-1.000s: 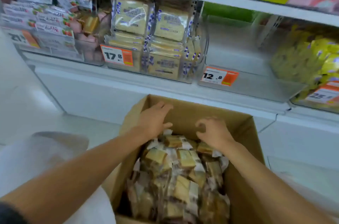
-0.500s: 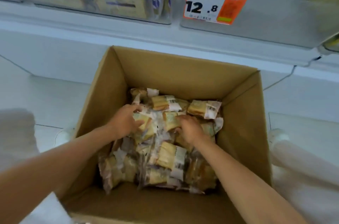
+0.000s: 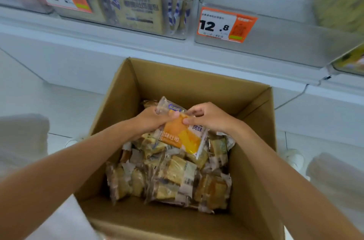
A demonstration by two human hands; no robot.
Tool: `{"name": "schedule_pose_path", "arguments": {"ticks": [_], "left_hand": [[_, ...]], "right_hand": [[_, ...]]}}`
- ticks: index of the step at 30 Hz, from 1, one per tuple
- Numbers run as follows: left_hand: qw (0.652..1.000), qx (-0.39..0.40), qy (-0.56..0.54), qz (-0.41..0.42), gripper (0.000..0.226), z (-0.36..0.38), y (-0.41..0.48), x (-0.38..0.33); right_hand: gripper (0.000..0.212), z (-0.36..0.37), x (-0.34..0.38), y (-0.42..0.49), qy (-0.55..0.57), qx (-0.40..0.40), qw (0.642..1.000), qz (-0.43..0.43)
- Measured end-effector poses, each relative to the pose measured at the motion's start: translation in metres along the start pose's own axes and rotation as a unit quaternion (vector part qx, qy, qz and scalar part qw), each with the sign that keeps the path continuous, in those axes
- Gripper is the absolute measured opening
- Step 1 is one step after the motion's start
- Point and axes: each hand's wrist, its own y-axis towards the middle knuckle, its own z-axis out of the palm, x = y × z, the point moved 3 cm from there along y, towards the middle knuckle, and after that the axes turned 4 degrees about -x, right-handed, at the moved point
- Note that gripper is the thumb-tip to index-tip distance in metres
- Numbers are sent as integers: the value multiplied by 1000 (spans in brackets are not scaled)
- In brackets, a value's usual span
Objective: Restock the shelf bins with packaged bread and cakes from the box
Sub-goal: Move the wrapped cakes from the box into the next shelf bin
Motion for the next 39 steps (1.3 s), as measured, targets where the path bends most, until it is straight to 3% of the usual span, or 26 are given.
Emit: {"name": "schedule_pose_path", "arguments": {"ticks": [3, 5, 7, 8, 10, 12, 14, 17, 18, 20, 22, 24, 26, 28, 30, 32, 35, 37, 39], "left_hand": [[995, 84, -35, -44, 36, -1, -10, 4], [998, 19, -51, -42, 25, -15, -9, 11], [994, -68, -73, -43, 21, -31, -7, 22], [992, -91, -70, -45, 23, -36, -8, 26], [992, -97, -64, -54, 25, -39, -9, 34], [990, -105, -64, -65, 18, -38, -10, 42], [988, -120, -66, -71, 16, -37, -10, 48], [985, -137, -65, -77, 19, -37, -7, 55], [984, -146, -68, -80, 19, -38, -9, 53], [982, -160, -68, -78, 18, -39, -9, 51], [979, -184, -63, -66, 26, -43, -8, 51], [979, -189, -66, -34, 29, -47, -7, 45], [986, -152, -71, -2, 25, -46, -6, 36], [992, -105, -63, 1, 39, -40, -6, 25], [997, -55, -46, 10, 62, -29, -12, 9], [999, -28, -45, 13, 80, -17, -16, -4], [988, -44, -151, 11, 52, -10, -20, -20], [972, 3, -235, 5, 43, -8, -24, -33], [970, 44, -237, 28, 43, -6, -31, -51]], "right_hand": [[51, 9, -8, -1, 55, -34, 998, -12], [60, 15, -20, -1, 89, -93, 992, -2], [60, 23, -41, -2, 42, -129, 990, 45], [59, 34, -54, -3, -16, -101, 992, 70], [68, 68, -83, -6, -101, 32, 988, 114], [98, 107, -103, -13, -167, 129, 967, 143], [118, 135, -113, -18, -272, 122, 947, 120], [104, 148, -109, -17, -367, 57, 928, 38], [94, 143, -104, -15, -340, 50, 938, 38], [73, 122, -94, -11, -180, 62, 978, 87], [49, 94, -75, -8, -45, 87, 989, 108], [30, 63, -50, -5, 10, 74, 992, 99], [26, 37, -25, -4, 84, 69, 989, 103], [29, 19, -6, -5, 171, 76, 976, 111], [19, 5, 4, -3, 226, 23, 969, 100], [13, -8, 11, -3, 259, -89, 958, 89], [54, -21, 16, -8, 328, -200, 919, 88], [82, -18, 25, -19, 298, -159, 937, 85], [83, -13, 35, -27, 272, -131, 952, 61]]}}
